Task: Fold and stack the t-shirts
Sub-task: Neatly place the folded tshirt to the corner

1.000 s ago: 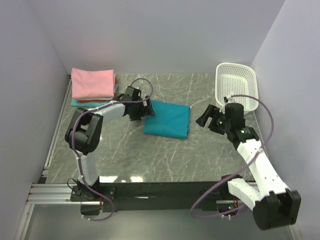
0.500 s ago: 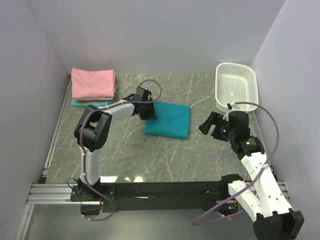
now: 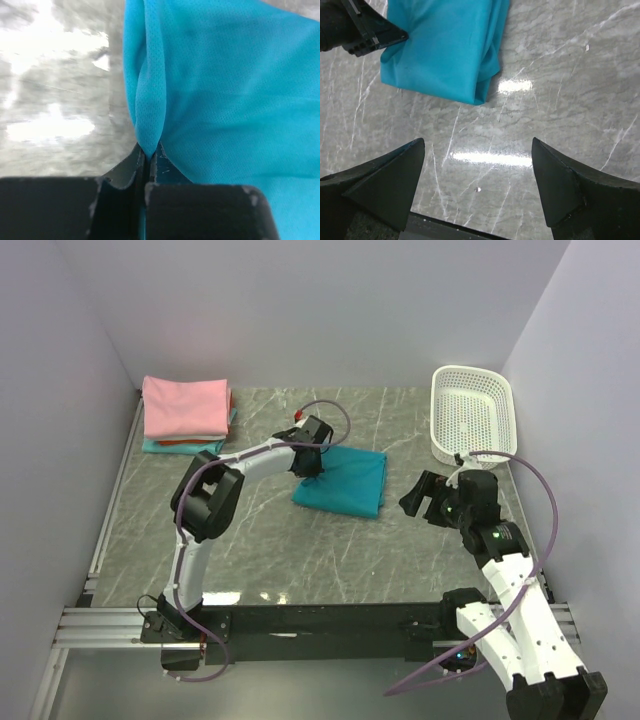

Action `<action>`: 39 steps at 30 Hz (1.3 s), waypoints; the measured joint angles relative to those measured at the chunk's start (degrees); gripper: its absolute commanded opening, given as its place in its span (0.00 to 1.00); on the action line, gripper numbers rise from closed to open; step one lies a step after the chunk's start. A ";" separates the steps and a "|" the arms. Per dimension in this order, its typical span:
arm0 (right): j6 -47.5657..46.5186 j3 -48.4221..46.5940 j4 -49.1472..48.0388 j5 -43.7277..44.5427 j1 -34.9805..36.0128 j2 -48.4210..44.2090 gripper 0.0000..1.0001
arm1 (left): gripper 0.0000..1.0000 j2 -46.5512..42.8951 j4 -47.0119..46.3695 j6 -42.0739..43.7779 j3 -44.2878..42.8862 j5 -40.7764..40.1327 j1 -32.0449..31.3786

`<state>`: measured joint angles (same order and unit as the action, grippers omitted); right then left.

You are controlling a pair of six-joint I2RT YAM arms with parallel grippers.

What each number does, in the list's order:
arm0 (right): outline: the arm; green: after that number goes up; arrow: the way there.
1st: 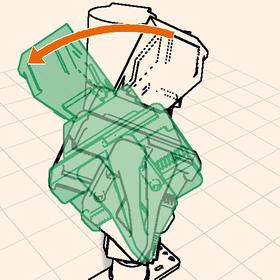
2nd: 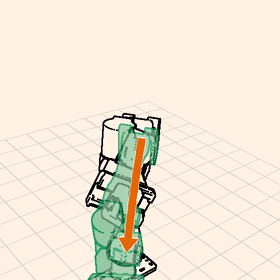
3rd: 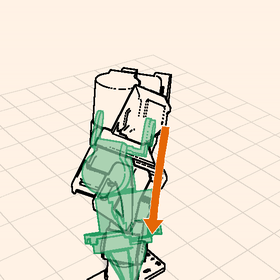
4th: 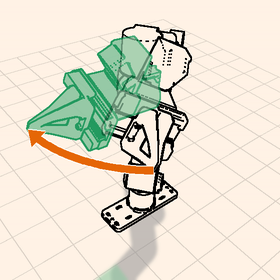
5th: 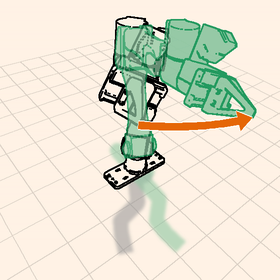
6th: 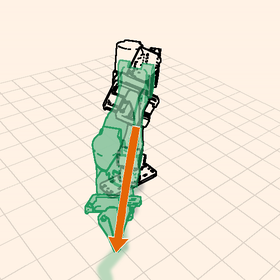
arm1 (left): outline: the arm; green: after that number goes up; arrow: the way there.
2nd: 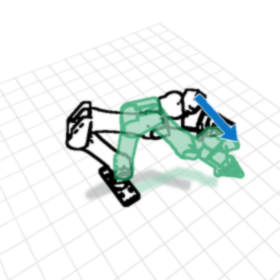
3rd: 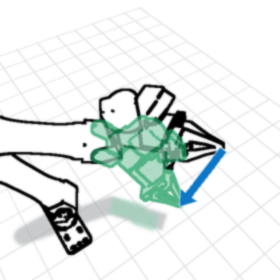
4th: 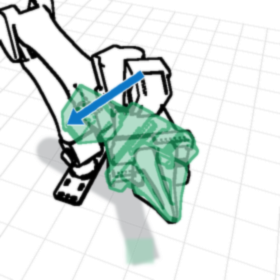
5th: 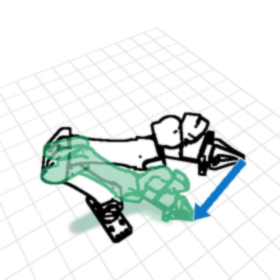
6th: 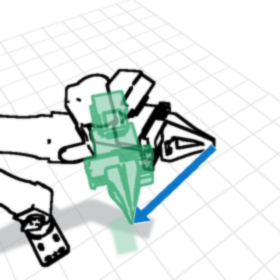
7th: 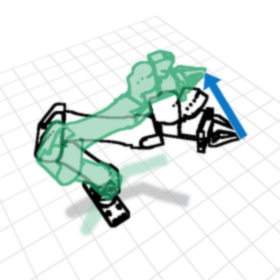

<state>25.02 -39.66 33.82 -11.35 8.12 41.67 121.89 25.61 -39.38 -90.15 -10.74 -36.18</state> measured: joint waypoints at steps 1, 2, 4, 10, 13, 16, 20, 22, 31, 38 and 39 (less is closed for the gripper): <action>0.00 0.00 -0.02 0.33 0.00 -0.22 0.93 | 0.01 0.15 0.81 0.59 -0.59 -1.77 -0.28; 0.00 0.00 -0.20 0.66 0.00 -0.50 0.93 | 0.00 0.22 1.33 1.01 -0.98 -3.26 -0.42; 0.00 0.00 -0.44 1.07 0.00 -1.42 0.93 | 0.01 0.22 2.29 2.69 -1.73 -6.75 -0.44; 0.00 0.00 -0.63 2.80 0.00 -2.89 0.93 | 0.01 -1.36 0.46 12.11 -0.94 -16.28 0.59; -0.02 0.00 -0.66 2.75 0.00 -2.89 0.93 | 0.00 -3.96 -1.40 17.51 0.61 -20.15 1.70; -0.04 0.00 -0.79 2.75 0.00 -2.89 0.94 | 0.01 -7.28 -3.82 22.49 2.34 -23.02 3.63; -0.09 0.00 -0.81 2.75 0.00 -2.86 0.93 | 0.01 -12.13 -8.83 30.10 4.87 -24.30 7.48; -0.17 0.00 -0.83 2.78 0.00 -2.78 0.93 | 0.00 -14.78 -11.78 34.82 6.97 -24.57 9.42; -0.28 0.00 -0.83 3.67 -0.02 -1.07 0.93 | 0.00 -18.99 -17.25 50.82 7.52 -22.97 15.89; -0.44 0.00 -0.83 4.35 -0.13 -0.46 0.94 | 0.01 -18.99 -16.68 55.54 2.95 -21.29 20.70; -0.46 0.00 -0.83 4.44 -0.13 -0.33 0.93 | 0.00 -18.99 -16.59 55.84 2.19 -20.90 21.29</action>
<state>24.56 -39.66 32.99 -6.92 7.99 41.34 102.89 9.02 16.47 -87.96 -31.64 -14.90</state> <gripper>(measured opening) 0.935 0.036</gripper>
